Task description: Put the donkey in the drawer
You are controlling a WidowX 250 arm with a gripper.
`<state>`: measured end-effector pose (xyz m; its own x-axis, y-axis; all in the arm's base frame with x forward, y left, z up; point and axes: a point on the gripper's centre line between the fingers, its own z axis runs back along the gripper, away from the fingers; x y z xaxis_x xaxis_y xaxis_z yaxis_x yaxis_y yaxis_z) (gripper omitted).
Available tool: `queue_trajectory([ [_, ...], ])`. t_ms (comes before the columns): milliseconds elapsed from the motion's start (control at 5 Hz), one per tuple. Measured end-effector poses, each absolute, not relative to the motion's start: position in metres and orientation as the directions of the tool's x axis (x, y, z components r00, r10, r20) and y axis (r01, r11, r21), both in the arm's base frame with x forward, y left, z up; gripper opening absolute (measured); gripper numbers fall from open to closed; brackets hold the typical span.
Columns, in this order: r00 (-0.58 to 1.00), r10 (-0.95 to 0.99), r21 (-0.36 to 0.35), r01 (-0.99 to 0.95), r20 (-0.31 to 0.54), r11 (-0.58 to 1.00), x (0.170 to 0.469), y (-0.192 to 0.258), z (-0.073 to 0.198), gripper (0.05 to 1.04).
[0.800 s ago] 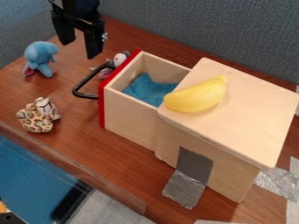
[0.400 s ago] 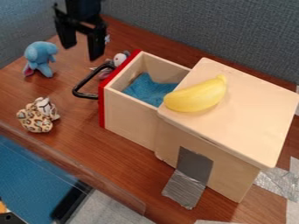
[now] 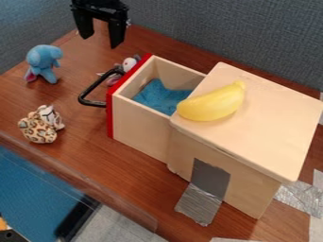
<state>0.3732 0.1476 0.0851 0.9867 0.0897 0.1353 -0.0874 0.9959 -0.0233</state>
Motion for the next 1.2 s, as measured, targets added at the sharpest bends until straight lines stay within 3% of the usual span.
queue_trajectory([
  [400, 0.983, 0.165, -0.084, -0.158, 0.085, 0.984, 0.406, 0.141, 0.056, 1.0],
  [800, 0.984, 0.176, -0.139, -0.169, 0.041, 0.976, 0.409, 0.124, 0.035, 1.0],
  [1200, 0.994, 0.103, -0.055, -0.105, -0.04, 0.993, 0.393, 0.115, 0.006, 0.967],
])
